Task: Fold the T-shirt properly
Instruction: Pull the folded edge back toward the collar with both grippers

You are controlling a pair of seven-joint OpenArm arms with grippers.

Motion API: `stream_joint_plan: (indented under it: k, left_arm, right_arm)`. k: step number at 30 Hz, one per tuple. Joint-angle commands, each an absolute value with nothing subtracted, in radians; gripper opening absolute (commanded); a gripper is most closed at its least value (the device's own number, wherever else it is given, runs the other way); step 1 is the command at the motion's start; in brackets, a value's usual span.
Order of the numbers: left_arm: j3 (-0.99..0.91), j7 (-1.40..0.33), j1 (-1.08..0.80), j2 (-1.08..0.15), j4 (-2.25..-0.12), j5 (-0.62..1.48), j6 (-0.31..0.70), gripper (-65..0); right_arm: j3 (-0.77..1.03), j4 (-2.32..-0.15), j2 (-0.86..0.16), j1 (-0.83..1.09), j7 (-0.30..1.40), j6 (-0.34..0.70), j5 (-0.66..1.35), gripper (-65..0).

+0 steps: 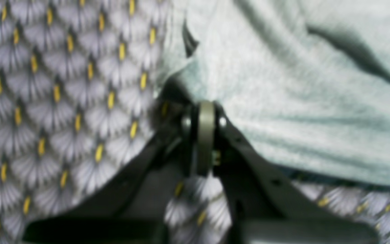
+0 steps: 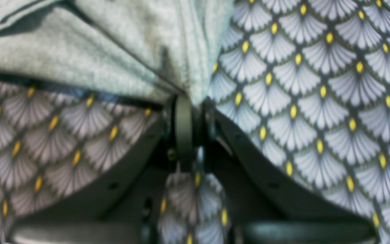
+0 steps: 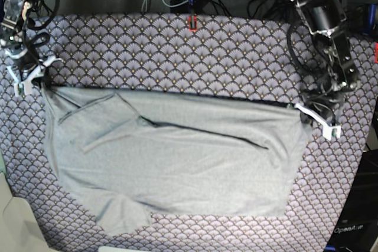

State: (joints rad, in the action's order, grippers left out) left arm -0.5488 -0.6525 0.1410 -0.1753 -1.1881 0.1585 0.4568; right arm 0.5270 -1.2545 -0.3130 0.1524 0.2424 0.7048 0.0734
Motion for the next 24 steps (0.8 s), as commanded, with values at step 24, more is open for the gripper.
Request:
stream_joint_plan:
  k: [24]
  left_arm:
    - [-0.677, -0.746, -0.186, -0.147, -1.589, 0.165, 0.455, -65.0]
  right_arm:
    - [0.843, -1.426, -0.209, 0.397, 0.219, 0.698, 0.119, -65.0]
